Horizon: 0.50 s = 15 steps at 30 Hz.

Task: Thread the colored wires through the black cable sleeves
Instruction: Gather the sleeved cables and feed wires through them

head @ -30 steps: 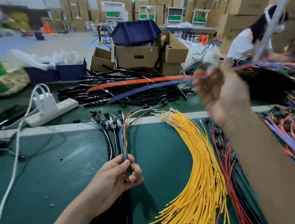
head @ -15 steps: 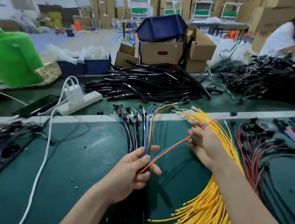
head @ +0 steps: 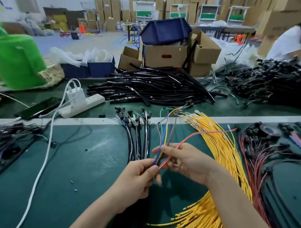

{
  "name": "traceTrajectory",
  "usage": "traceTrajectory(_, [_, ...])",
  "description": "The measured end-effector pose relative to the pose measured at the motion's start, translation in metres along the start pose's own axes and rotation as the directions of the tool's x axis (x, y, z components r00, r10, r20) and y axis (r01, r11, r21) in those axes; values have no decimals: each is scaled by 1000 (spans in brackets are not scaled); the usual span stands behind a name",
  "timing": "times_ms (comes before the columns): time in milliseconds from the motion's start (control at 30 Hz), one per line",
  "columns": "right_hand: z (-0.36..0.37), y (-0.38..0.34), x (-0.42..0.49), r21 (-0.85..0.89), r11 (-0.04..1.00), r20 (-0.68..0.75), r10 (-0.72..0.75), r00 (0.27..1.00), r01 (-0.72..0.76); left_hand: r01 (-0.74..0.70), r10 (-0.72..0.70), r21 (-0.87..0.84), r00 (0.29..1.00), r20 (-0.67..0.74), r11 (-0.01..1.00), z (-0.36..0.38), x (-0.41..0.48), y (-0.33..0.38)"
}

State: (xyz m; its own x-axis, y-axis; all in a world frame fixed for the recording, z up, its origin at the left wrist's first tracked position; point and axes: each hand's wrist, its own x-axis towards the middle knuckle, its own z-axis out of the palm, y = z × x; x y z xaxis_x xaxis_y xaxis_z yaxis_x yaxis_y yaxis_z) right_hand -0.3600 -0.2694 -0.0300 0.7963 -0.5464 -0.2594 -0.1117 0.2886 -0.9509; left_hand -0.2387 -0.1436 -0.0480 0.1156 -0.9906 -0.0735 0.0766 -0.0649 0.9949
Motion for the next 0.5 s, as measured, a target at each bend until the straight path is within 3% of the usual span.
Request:
traceTrajectory(267, [-4, -6, -11, 92, 991, 170, -112, 979, 97, -42, 44, 33, 997, -59, 999, -3, 0, 1])
traceTrajectory(400, [-5, -7, -7, 219, 959, 54, -196, 979, 179, -93, 113, 88, 960, -257, 992, -8, 4, -1])
traceTrajectory(500, [-4, -5, -1, 255, 932, -62, -249, 966, 257, -106, 60, -100, 921, -386, 989, -13, 8, -2])
